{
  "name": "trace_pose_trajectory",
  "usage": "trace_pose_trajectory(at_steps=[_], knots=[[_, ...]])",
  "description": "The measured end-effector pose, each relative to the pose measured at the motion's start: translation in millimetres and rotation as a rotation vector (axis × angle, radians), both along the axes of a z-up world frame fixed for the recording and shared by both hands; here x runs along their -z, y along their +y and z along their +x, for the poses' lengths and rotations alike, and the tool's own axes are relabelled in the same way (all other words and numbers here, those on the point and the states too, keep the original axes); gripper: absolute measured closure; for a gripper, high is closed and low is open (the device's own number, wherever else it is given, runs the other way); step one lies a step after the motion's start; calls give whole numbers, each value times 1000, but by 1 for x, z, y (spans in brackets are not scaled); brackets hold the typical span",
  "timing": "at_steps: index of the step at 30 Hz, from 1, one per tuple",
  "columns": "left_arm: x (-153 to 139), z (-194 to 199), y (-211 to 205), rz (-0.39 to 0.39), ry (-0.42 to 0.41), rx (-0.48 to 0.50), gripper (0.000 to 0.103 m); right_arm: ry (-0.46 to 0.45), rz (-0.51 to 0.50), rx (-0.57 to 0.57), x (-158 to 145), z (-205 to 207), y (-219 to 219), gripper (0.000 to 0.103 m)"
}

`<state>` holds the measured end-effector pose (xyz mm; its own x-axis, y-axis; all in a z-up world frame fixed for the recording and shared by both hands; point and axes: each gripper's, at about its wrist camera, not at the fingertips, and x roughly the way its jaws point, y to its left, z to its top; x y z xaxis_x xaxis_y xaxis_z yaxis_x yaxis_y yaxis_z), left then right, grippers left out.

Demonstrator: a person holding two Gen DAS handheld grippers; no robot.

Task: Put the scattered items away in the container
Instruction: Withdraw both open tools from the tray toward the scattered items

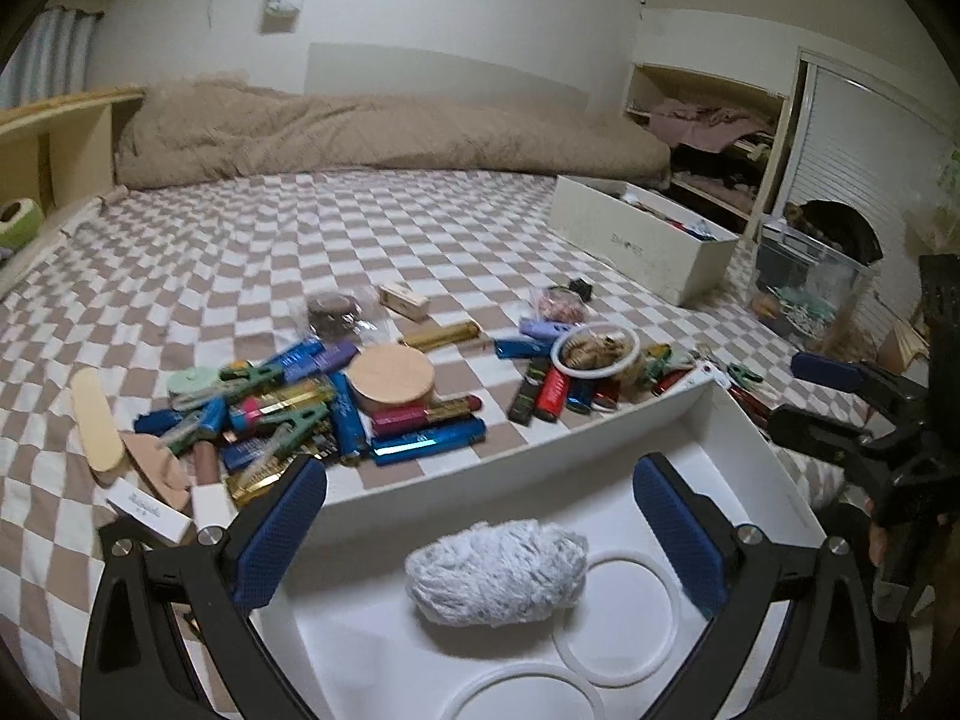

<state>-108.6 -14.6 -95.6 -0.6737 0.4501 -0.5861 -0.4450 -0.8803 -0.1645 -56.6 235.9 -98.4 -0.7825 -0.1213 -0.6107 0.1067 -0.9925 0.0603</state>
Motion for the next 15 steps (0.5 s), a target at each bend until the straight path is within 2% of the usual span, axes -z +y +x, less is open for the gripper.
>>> trace_pose_trajectory(at_steps=[4,15], knots=[[-3,-1,-5,19,20,-29,0,30,9,9,-3,1,4,0],[-7,-4,-14,-33,62,-65,0,96,6,23,-13,-2,25,0]])
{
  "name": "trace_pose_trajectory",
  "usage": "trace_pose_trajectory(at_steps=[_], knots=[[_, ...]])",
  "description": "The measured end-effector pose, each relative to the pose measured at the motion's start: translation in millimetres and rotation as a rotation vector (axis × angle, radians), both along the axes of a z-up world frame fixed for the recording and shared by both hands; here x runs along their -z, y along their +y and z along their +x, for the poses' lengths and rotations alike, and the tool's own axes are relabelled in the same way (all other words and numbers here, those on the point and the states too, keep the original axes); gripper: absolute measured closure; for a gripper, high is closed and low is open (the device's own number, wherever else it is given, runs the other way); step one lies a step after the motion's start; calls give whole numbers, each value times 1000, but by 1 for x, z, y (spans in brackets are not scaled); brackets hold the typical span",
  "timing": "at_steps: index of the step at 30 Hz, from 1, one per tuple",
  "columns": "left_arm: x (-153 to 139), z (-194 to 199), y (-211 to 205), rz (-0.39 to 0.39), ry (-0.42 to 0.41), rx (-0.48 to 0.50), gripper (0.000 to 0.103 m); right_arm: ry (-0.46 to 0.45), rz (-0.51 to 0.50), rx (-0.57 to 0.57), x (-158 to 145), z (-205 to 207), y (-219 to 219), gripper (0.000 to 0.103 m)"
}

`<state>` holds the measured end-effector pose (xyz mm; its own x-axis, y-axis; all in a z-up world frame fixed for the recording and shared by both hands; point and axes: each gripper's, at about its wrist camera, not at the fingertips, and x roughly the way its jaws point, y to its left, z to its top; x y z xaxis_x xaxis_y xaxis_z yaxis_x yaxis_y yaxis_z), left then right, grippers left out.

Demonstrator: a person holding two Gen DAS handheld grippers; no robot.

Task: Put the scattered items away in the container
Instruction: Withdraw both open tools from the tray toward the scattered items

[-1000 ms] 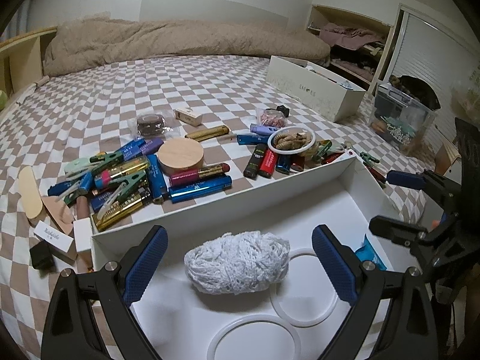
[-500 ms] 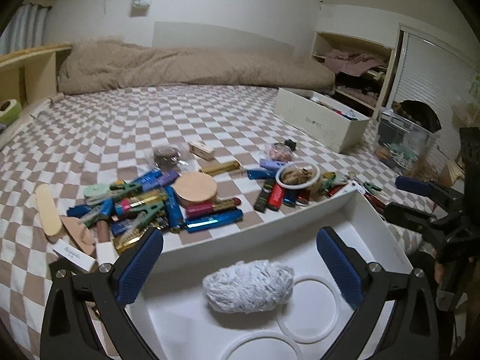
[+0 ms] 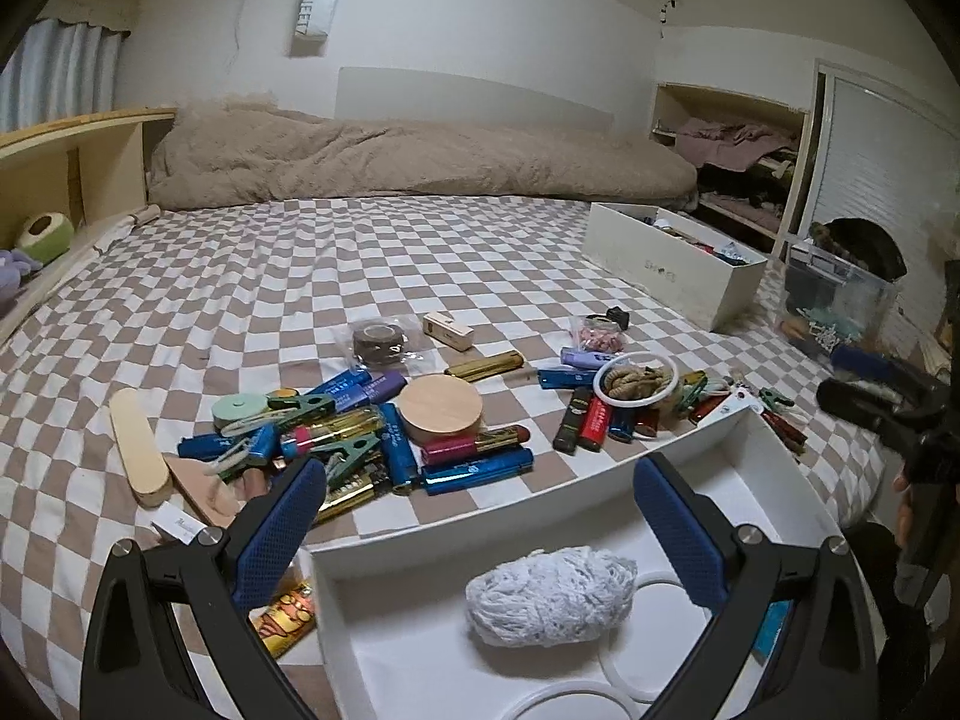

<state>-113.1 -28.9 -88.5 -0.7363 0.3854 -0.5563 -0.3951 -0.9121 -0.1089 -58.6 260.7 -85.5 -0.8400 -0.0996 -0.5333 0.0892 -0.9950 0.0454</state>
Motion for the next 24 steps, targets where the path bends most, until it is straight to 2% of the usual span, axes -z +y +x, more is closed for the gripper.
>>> trace_pose_trajectory(at_steps=[6,11,18,24], knots=[[-5,-2,-8,-5,15,-46,0,28,-6,31,-7,-2,16,0],[-15,-7,-23,22,21,-84,0,47,-4,57,-10,-1,29,0],[-42,-10,-47,49,54,-148,0,67,22,77,-20,-2,43,0],[-69,-21,-51,62,46,-175,0,103,41,100,-33,-12,55,0]])
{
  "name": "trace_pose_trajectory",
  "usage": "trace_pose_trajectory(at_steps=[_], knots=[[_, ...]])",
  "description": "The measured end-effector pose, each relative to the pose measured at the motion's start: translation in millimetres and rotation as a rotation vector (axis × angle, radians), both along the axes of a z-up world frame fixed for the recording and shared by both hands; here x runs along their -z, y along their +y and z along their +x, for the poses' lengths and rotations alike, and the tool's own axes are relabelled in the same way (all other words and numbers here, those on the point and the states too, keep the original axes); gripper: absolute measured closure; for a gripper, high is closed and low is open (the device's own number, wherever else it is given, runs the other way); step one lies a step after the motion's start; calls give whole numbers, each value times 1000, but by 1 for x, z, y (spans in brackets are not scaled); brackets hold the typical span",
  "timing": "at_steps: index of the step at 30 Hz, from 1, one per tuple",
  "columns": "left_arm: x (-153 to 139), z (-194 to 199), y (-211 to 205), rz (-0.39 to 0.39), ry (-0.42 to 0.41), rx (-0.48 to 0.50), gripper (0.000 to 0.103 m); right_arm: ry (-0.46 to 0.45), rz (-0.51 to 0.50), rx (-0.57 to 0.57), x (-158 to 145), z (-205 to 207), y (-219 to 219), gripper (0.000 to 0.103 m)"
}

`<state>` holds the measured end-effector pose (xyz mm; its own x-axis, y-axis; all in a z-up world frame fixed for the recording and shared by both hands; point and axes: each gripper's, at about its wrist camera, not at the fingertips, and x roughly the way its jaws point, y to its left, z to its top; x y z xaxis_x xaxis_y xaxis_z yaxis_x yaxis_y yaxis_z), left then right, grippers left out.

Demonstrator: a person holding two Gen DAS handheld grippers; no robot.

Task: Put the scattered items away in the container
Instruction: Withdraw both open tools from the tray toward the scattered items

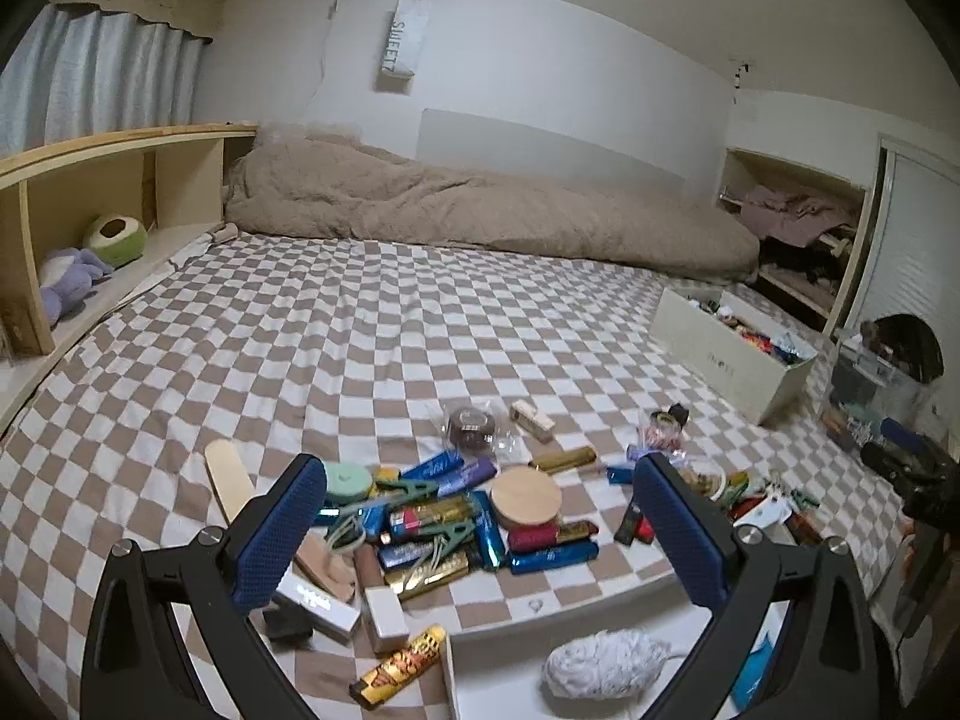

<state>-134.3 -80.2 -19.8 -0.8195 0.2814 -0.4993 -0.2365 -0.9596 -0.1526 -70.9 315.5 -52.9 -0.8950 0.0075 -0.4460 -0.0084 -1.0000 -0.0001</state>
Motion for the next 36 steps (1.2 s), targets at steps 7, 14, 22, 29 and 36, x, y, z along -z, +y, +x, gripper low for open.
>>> trace_pose_trajectory(at_steps=[7,14,22,29,36], knots=[[-21,-8,6,-36,20,-35,0,47,-39,25,-17,-13,16,0],[-27,-21,-3,-52,12,-110,0,64,-91,46,-26,-30,31,0],[-11,-32,-18,-62,0,-200,0,22,-136,94,-11,-50,38,0],[20,-38,-33,-53,-65,-234,0,-27,-145,108,17,-54,41,0],[43,-44,-63,-45,-159,-314,0,-83,-191,179,48,-50,61,0]])
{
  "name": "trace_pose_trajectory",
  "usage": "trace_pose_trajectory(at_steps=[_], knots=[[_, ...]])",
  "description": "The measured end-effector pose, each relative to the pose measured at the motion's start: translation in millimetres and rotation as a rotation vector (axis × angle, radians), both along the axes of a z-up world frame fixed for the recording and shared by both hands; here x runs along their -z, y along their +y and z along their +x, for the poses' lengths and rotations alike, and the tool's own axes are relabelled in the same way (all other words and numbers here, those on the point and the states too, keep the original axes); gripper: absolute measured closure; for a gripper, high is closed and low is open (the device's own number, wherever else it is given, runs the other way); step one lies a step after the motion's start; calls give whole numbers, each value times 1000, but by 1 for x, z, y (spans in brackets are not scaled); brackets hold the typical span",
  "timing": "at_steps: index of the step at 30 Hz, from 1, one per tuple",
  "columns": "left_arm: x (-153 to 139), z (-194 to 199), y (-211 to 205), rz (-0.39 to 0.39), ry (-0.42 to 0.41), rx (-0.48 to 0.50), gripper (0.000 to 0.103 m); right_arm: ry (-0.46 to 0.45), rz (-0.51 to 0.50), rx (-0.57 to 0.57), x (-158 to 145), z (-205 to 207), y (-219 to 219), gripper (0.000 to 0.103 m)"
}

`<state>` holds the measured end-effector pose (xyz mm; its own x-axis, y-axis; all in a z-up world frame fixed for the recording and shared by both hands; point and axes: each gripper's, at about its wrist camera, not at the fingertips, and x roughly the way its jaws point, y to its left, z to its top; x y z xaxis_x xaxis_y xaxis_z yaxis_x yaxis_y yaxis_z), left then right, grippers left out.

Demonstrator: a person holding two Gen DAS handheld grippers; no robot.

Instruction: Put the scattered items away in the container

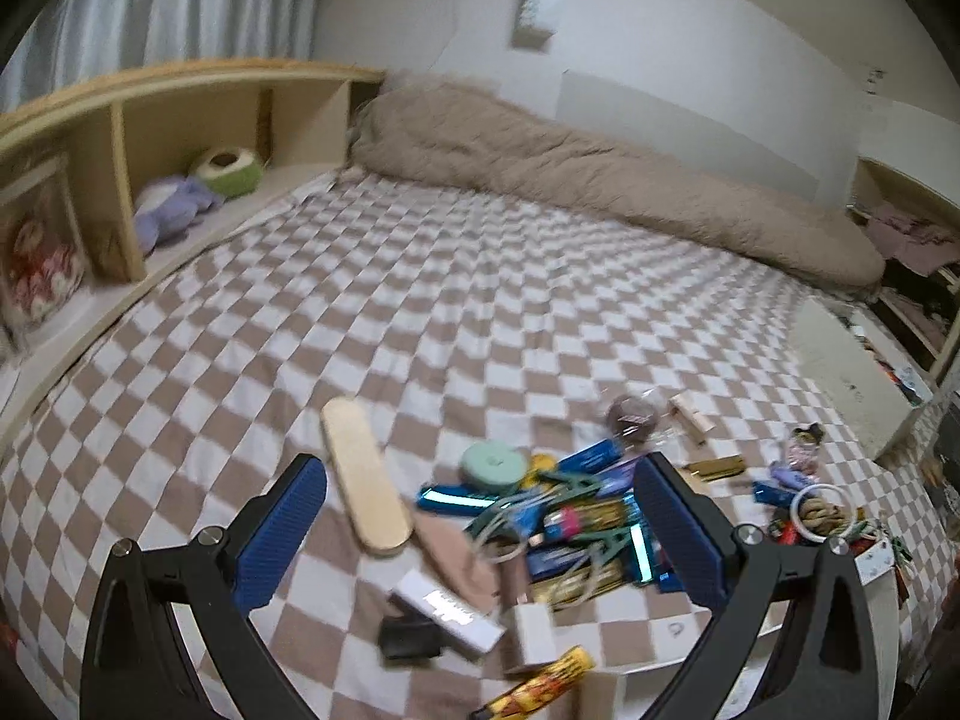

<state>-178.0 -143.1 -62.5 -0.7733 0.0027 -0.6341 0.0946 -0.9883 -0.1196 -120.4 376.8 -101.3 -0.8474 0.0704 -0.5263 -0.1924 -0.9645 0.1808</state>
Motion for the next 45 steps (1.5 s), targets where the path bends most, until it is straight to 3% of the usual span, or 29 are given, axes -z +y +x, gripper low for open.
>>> trace_pose_trajectory(at_steps=[7,15,21,32,39,45], knots=[[24,-6,-24,27,-74,-78,0,-82,-54,84,30,7,21,0],[51,-3,-31,59,-155,-83,0,-144,-92,111,52,12,29,0],[63,9,-29,32,-179,-94,0,-122,-134,164,63,22,40,0],[83,22,-16,-76,-223,-55,0,-144,-344,270,90,36,77,0],[92,23,-12,-141,-255,-60,0,-186,-269,297,96,26,70,0],[100,19,-17,-118,-290,-62,0,-237,-190,309,97,19,64,0]])
